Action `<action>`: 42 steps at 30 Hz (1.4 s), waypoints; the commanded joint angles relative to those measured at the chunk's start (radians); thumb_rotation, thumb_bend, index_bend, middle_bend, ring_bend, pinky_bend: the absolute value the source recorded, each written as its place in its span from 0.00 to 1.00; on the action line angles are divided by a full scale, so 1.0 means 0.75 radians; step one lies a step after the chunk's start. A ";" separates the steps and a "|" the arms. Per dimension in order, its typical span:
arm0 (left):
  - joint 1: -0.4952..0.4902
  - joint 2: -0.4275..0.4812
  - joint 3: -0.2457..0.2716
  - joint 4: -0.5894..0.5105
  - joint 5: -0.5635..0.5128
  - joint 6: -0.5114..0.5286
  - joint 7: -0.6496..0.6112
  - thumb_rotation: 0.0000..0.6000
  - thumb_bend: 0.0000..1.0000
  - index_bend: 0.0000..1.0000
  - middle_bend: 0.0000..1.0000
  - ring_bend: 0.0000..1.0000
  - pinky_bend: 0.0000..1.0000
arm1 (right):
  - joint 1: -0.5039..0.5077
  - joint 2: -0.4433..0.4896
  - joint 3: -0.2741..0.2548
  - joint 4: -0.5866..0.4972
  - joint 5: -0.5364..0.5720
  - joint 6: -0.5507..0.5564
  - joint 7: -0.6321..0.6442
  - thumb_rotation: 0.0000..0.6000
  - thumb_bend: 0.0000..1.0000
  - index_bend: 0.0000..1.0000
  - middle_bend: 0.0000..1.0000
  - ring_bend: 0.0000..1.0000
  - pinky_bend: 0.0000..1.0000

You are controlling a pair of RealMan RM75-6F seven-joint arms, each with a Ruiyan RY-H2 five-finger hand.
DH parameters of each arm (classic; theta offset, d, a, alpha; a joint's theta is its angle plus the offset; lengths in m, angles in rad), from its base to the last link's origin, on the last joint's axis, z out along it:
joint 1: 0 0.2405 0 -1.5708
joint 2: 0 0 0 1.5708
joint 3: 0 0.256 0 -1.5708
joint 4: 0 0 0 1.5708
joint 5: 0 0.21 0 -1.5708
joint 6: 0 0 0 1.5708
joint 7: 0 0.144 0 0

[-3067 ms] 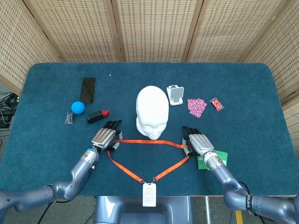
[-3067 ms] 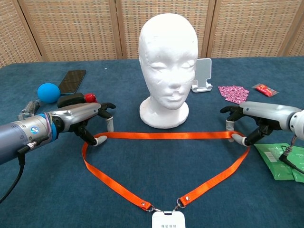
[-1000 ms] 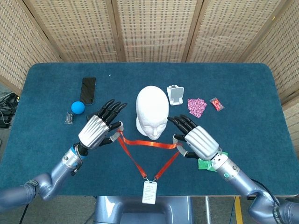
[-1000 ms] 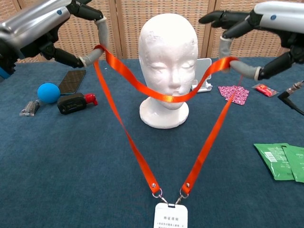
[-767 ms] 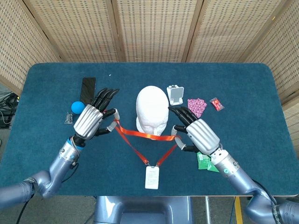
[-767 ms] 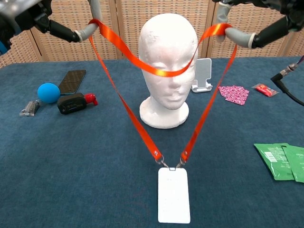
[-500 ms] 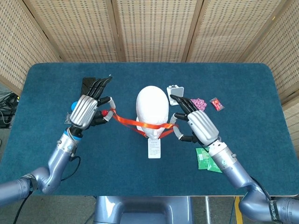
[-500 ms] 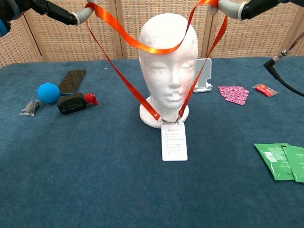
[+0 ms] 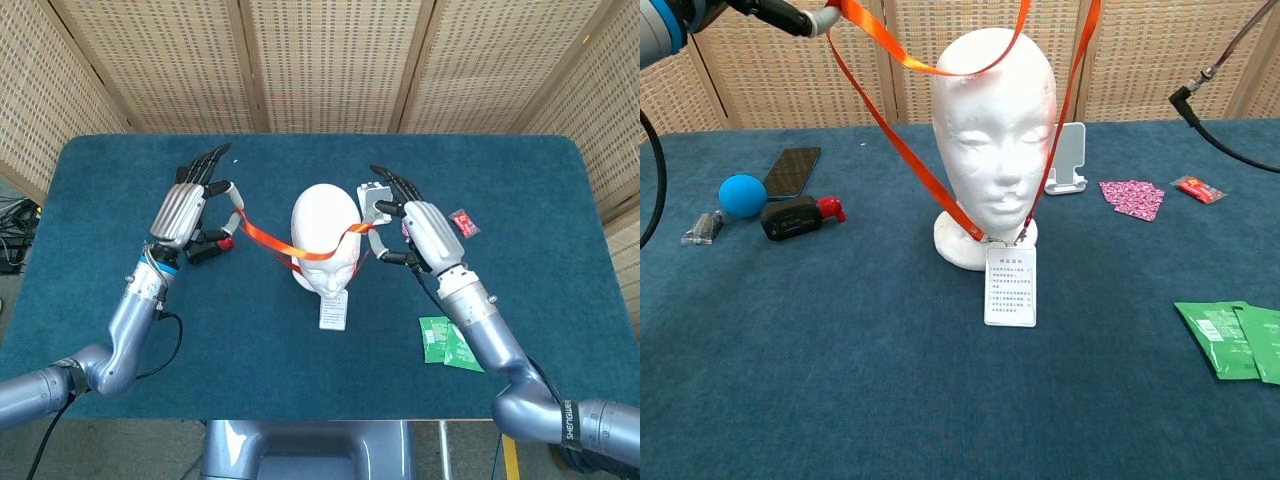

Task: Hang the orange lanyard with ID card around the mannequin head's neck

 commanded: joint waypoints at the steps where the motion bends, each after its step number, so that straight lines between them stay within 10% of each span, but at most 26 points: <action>1: -0.042 -0.003 -0.043 0.037 -0.099 -0.080 0.012 1.00 0.44 0.65 0.00 0.00 0.00 | 0.055 -0.006 0.079 0.045 0.168 -0.065 0.007 1.00 0.78 0.70 0.11 0.00 0.00; 17: -0.079 -0.022 -0.076 0.121 -0.283 -0.160 0.025 1.00 0.43 0.57 0.00 0.00 0.00 | 0.235 -0.094 0.153 0.292 0.626 -0.213 -0.049 1.00 0.78 0.70 0.12 0.00 0.00; 23: -0.097 -0.050 -0.065 0.186 -0.306 -0.206 0.013 1.00 0.41 0.18 0.00 0.00 0.00 | 0.302 -0.153 0.133 0.415 0.719 -0.245 -0.118 1.00 0.78 0.69 0.12 0.00 0.00; 28: -0.104 -0.055 -0.059 0.226 -0.315 -0.257 -0.017 1.00 0.03 0.00 0.00 0.00 0.00 | 0.324 -0.186 0.116 0.484 0.737 -0.265 -0.146 1.00 0.49 0.31 0.07 0.00 0.00; 31: -0.099 -0.081 -0.069 0.278 -0.287 -0.235 -0.072 1.00 0.00 0.00 0.00 0.00 0.00 | 0.330 -0.214 0.091 0.553 0.710 -0.268 -0.169 1.00 0.30 0.14 0.05 0.00 0.00; 42: -0.031 -0.025 -0.033 0.288 -0.125 -0.149 -0.156 1.00 0.00 0.00 0.00 0.00 0.00 | 0.254 -0.203 0.085 0.568 0.568 -0.179 -0.152 1.00 0.26 0.10 0.04 0.00 0.00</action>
